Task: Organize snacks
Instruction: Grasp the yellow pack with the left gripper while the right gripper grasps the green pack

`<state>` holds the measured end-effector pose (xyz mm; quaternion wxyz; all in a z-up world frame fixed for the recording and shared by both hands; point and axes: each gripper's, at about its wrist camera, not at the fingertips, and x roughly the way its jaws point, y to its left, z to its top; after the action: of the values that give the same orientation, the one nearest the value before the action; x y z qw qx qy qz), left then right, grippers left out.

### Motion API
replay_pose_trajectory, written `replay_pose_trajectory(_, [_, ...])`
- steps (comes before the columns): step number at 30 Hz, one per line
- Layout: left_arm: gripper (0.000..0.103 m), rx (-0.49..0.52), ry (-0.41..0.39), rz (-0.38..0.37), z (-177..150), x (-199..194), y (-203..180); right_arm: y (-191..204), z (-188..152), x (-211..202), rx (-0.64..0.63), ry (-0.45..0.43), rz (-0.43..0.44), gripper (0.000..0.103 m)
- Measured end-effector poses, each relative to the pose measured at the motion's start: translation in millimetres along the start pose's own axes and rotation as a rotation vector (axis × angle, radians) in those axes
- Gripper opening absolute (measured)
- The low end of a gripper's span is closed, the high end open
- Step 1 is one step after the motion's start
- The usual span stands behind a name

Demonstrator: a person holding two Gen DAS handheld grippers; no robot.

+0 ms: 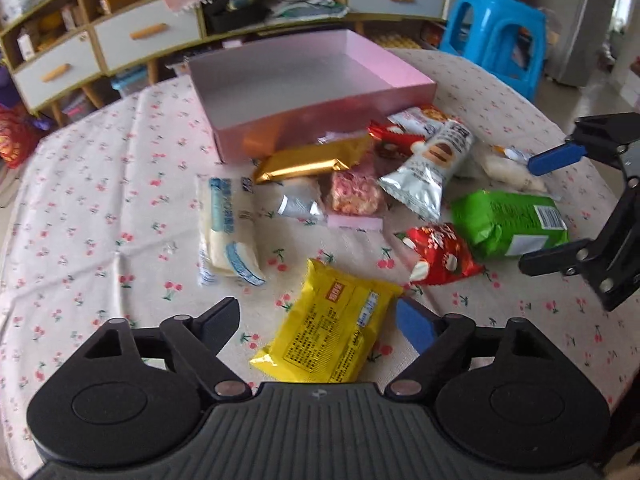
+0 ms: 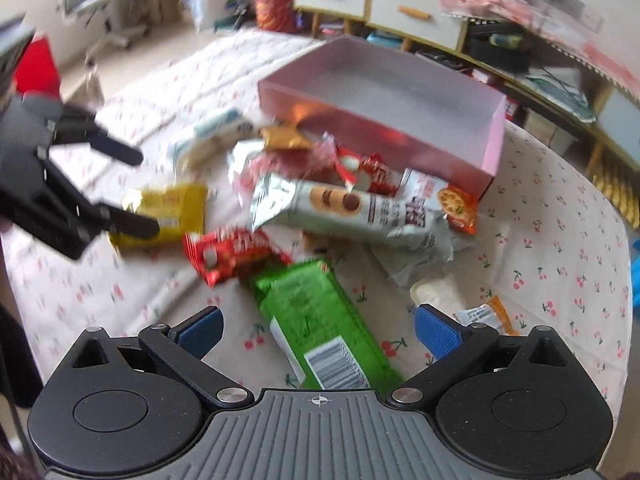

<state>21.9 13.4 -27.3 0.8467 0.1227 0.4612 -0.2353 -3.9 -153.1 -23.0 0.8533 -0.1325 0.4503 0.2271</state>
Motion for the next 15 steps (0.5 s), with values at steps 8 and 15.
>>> replay_pose_trajectory(8, [0.067,0.069,0.067,-0.038,-3,15,-6,1,-2,18,-0.046,0.062,-0.032,0.096])
replay_pose_trajectory(15, [0.062,0.088,0.087,-0.029,-2,18,-3,2,2,28,-0.054,0.086,-0.044,0.077])
